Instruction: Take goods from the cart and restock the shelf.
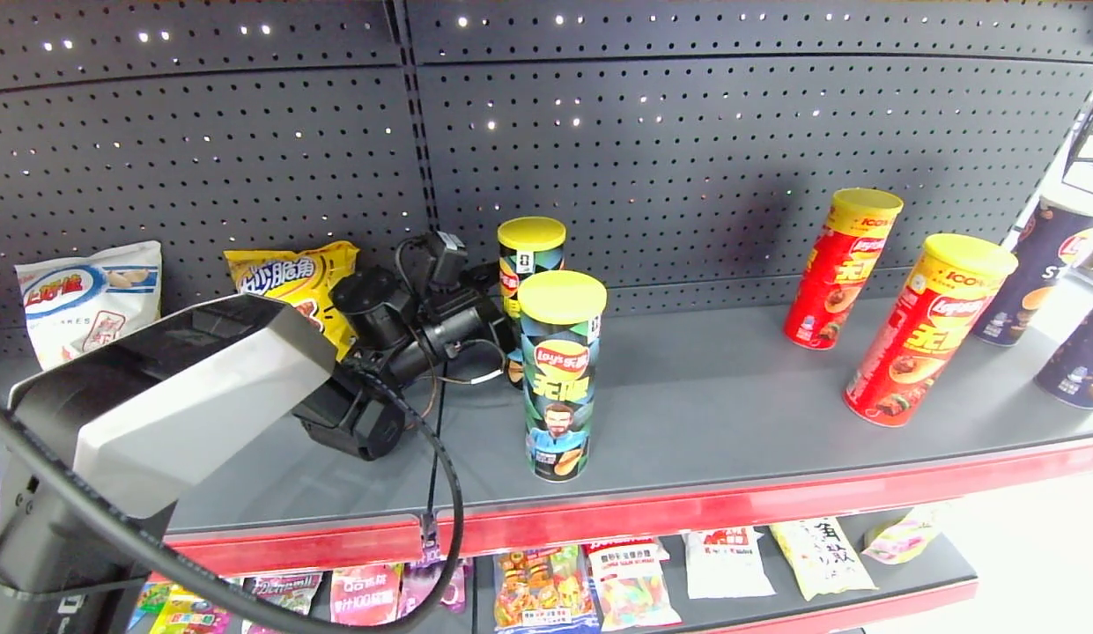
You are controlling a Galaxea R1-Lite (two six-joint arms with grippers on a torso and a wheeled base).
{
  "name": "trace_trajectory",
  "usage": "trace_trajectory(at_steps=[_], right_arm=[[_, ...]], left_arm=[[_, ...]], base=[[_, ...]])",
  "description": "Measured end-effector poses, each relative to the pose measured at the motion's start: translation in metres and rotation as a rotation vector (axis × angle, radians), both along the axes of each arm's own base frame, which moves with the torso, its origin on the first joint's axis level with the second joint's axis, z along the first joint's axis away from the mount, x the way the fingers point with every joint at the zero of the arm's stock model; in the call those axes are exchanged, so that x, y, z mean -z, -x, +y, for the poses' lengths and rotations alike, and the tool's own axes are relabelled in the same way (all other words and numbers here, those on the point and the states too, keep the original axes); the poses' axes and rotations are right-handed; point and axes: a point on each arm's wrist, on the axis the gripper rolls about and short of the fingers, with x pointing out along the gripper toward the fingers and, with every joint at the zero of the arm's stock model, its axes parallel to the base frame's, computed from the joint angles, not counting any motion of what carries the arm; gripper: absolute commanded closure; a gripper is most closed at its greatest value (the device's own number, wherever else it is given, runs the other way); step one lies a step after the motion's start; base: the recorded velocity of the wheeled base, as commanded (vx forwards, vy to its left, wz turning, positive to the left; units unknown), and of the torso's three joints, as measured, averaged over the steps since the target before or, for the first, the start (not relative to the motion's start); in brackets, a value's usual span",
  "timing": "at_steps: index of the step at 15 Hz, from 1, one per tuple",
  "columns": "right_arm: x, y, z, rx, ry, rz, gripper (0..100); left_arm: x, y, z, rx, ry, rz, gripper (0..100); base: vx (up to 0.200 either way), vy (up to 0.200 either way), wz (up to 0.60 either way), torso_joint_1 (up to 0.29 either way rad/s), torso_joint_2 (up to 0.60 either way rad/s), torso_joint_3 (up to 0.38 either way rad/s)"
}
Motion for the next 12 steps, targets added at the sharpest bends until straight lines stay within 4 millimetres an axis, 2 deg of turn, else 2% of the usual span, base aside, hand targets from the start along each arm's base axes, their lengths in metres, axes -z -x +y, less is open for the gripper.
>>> trace_trajectory(at_steps=[7,12], right_arm=[[0.000,0.000,0.000,0.000,0.000,0.000,0],[0.000,0.000,0.000,0.000,0.000,0.000,0]], left_arm=[[-0.008,0.012,0.005,-0.001,-0.011,0.028,0],[-0.007,0.020,0.019,-0.027,-0.047,0.080,0]], base=[[0.000,0.000,0.00,0.000,0.00,0.000],[0.000,0.000,0.00,0.000,0.00,0.000]])
